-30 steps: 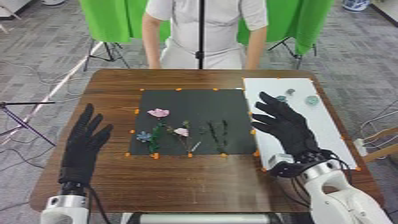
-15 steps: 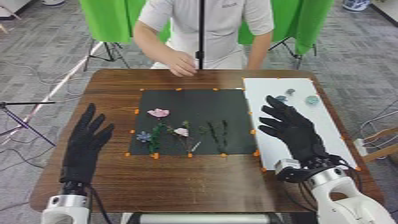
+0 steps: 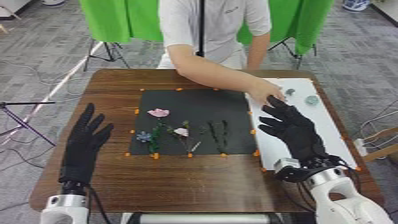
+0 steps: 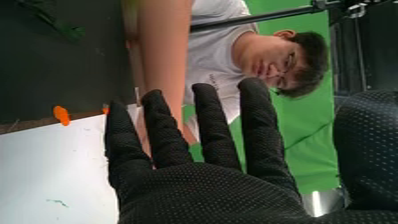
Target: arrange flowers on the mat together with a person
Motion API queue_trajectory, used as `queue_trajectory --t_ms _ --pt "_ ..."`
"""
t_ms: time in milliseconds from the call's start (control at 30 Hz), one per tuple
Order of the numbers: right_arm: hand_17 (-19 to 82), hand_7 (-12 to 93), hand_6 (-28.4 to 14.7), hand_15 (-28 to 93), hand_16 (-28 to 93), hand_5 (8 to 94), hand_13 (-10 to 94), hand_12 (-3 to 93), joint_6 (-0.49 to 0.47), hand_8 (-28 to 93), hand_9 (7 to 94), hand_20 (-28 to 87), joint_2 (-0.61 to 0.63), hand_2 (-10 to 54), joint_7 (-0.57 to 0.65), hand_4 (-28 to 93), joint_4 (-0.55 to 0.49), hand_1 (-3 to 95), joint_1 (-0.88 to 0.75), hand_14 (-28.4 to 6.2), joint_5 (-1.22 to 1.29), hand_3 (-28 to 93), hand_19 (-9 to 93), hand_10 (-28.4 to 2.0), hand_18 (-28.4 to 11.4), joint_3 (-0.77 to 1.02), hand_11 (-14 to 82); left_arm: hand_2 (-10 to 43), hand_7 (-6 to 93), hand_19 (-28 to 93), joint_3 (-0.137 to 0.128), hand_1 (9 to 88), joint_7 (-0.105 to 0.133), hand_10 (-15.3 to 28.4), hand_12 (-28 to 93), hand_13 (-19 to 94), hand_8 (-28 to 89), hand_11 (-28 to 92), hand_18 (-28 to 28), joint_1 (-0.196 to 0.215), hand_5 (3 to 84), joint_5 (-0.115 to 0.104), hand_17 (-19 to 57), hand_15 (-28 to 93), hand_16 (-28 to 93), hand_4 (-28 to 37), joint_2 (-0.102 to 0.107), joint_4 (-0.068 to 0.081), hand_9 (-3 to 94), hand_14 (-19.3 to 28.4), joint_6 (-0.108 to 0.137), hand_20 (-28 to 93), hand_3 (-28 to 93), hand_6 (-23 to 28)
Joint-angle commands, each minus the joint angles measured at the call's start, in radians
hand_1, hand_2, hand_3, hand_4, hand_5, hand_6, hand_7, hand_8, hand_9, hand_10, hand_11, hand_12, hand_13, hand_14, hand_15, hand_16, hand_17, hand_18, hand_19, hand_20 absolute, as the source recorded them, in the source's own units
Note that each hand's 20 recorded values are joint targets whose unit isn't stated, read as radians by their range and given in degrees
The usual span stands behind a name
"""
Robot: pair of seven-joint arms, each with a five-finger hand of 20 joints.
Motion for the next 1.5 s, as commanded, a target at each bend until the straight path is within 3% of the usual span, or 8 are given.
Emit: queue_trajectory --t_ms 33,733,1067,1200,1367,1433,1500 --pt "3 8 4.1 3 32 37.1 26 16.1 0.018 -9 35.8 16 -0.023 11.1 -0.010 -27 -0.016 14.6 -0.003 -19.7 -0.010 68 26 -11.2 -25.1 0.004 3.3 3.4 11.8 46 -0.007 19.6 -0.019 9.1 14 23 -10 4 28.4 0.009 23.8 0.010 -10.0 18 1 -28.3 -0.010 0.001 25.9 17.6 -0.015 -2 75 -5.6" --pt "3 9 4.3 4 32 37.4 27 16.1 0.011 -9 36.3 17 -0.019 10.8 0.009 -27 -0.013 15.1 -0.012 -19.7 -0.019 68 27 -11.2 -25.2 0.000 3.5 3.3 11.9 47 -0.004 20.3 -0.026 9.7 14 23 -10 4 28.4 0.016 23.3 0.008 -9.9 19 1 -28.3 -0.010 -0.001 25.9 17.7 -0.007 -2 76 -5.2" --pt "3 9 4.4 5 32 37.4 29 16.2 0.010 -9 36.4 18 -0.002 10.5 0.027 -27 -0.010 15.2 0.008 -19.6 -0.039 68 28 -11.3 -25.3 0.011 3.5 3.2 12.2 47 0.003 21.0 -0.009 9.9 14 23 -10 4 28.4 0.012 23.1 -0.001 -9.9 19 1 -28.3 0.002 0.001 25.8 17.8 0.006 -2 76 -4.9" --pt "3 9 4.2 9 32 37.6 33 16.8 0.100 -9 38.1 21 0.103 9.5 0.083 -26 -0.004 16.2 0.056 -19.8 -0.142 69 34 -12.8 -25.6 0.026 4.1 3.3 12.4 47 0.000 21.2 -0.014 10.0 14 23 -10 5 28.4 0.007 23.1 0.000 -9.9 19 1 -28.3 0.004 0.000 25.8 17.8 0.003 -2 76 -4.9" --pt "6 10 4.0 26 23 37.7 36 18.2 0.216 -9 39.5 25 0.266 6.7 0.195 -25 0.045 20.7 0.160 -18.7 -0.319 69 45 -15.0 -26.4 0.049 5.9 3.3 12.4 47 0.004 21.2 -0.009 10.0 14 23 -10 5 28.4 0.005 23.1 -0.003 -9.9 19 1 -28.3 0.014 -0.002 25.8 17.8 0.010 -2 76 -4.8" --pt "8 10 3.8 31 22 37.6 38 18.4 0.355 -9 39.9 26 0.370 6.0 0.257 -24 0.093 21.4 0.276 -17.9 -0.385 69 47 -16.0 -26.3 -0.056 8.0 3.2 12.4 47 0.005 21.2 -0.005 10.1 14 23 -10 5 28.4 0.009 23.1 -0.004 -9.9 19 1 -28.3 0.019 -0.004 25.8 17.8 0.013 -2 76 -4.8" --pt "9 13 2.6 37 19 39.5 40 17.7 0.396 -10 41.7 27 0.435 5.0 0.315 -24 0.138 22.6 0.342 -17.5 -0.482 69 50 -16.0 -26.2 -0.103 11.1 3.2 12.4 47 0.008 21.2 -0.004 10.2 14 23 -10 5 28.4 0.008 23.1 -0.006 -9.9 19 1 -28.3 0.023 -0.004 25.8 17.8 0.017 -2 76 -4.7"
